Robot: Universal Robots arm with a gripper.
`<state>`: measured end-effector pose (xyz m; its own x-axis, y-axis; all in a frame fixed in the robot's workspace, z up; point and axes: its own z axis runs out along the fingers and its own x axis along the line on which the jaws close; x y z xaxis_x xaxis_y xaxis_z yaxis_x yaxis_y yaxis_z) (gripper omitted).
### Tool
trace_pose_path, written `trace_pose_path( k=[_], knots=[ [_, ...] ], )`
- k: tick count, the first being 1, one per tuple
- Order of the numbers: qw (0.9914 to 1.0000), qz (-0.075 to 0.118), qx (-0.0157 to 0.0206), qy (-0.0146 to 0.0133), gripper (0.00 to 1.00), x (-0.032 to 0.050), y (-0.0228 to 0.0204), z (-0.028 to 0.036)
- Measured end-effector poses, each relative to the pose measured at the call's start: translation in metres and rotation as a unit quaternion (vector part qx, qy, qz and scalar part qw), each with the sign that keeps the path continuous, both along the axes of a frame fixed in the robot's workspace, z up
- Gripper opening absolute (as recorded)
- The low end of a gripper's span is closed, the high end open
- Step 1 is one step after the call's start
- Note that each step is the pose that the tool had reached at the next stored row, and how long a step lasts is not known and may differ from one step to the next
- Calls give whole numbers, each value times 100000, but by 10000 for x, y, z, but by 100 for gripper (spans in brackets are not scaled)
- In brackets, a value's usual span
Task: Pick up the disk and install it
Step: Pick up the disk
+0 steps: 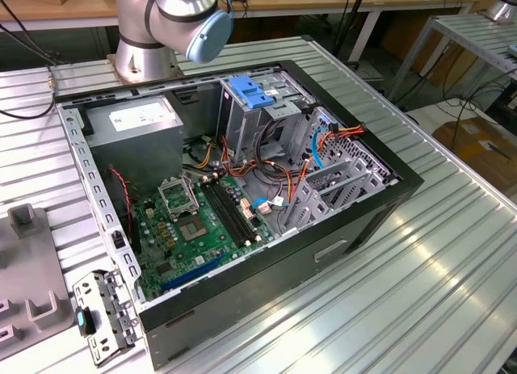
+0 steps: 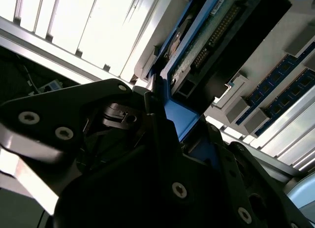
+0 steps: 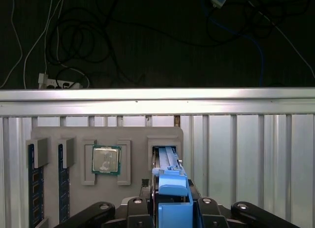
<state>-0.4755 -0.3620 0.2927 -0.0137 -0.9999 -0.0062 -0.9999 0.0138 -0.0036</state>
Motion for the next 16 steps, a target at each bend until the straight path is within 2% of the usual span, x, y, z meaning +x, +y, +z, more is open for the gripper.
trace_pose_path(
  k=[16],
  knots=[
    [100000,-1,6,-11,37,0,0,-1]
  ],
)
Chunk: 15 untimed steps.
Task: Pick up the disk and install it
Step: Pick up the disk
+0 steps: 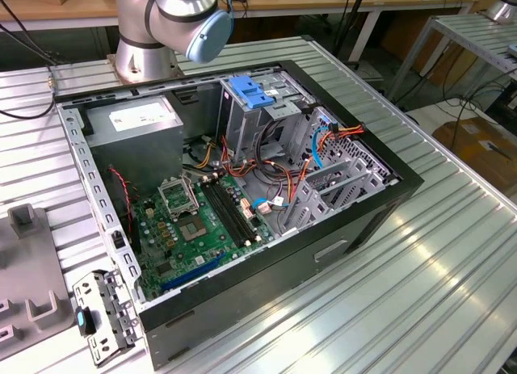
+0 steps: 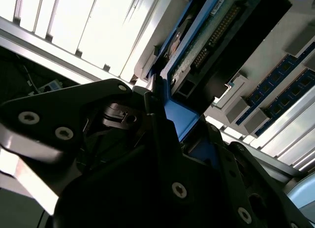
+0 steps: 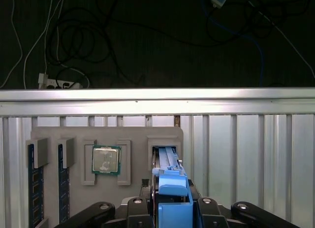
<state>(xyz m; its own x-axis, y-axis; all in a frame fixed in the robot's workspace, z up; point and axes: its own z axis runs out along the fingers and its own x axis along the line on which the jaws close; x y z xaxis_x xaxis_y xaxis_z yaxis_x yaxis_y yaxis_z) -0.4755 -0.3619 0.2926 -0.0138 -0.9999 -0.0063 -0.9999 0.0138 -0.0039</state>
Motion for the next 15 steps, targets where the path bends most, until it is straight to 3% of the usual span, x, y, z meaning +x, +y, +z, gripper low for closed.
trace_pose_path(
  k=[1,8,15],
  knots=[
    [100000,1,-2,1,37,0,0,34],
    [100000,0,-4,8,37,0,0,90],
    [100000,0,-7,13,37,0,0,199]
  ],
)
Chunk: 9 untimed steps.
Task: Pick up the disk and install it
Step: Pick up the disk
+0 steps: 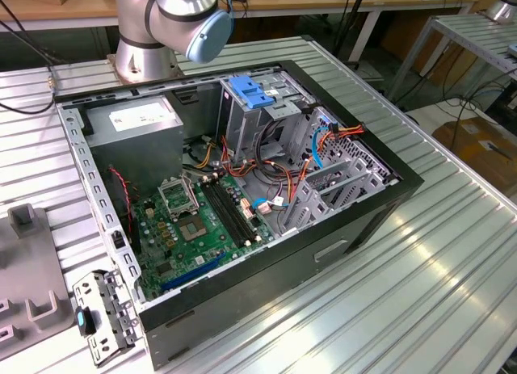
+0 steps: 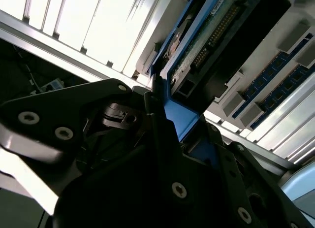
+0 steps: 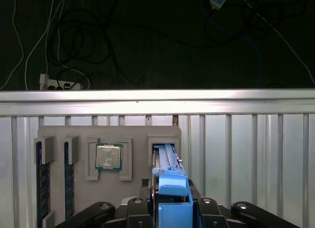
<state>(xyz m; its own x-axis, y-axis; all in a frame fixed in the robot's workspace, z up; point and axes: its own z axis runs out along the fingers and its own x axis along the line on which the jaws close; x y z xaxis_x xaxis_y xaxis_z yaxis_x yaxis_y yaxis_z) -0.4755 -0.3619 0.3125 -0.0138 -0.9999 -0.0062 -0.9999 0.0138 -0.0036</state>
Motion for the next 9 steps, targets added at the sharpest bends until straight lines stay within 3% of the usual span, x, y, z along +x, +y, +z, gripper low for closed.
trace_pose_path(
  k=[9],
  knots=[
    [100000,1,2,-4,37,0,0,140]
  ],
)
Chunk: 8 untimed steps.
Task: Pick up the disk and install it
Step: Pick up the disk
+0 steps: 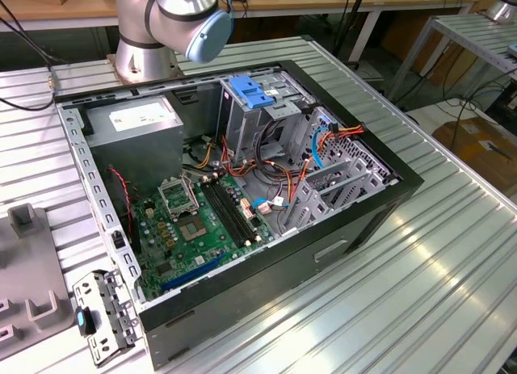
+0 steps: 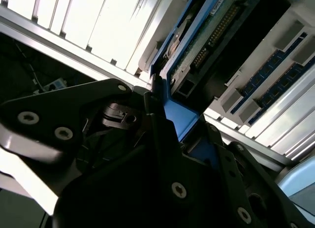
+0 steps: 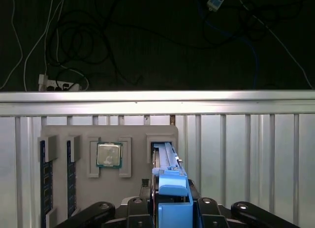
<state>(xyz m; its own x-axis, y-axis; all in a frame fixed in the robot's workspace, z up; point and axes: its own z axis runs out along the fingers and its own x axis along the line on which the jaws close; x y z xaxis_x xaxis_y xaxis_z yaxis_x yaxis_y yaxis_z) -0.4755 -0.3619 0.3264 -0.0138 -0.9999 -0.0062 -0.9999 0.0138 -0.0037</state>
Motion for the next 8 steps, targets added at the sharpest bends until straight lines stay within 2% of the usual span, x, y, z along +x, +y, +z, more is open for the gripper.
trace_pose_path(
  k=[8],
  knots=[
    [100000,-1,3,-4,37,0,0,120]
  ],
)
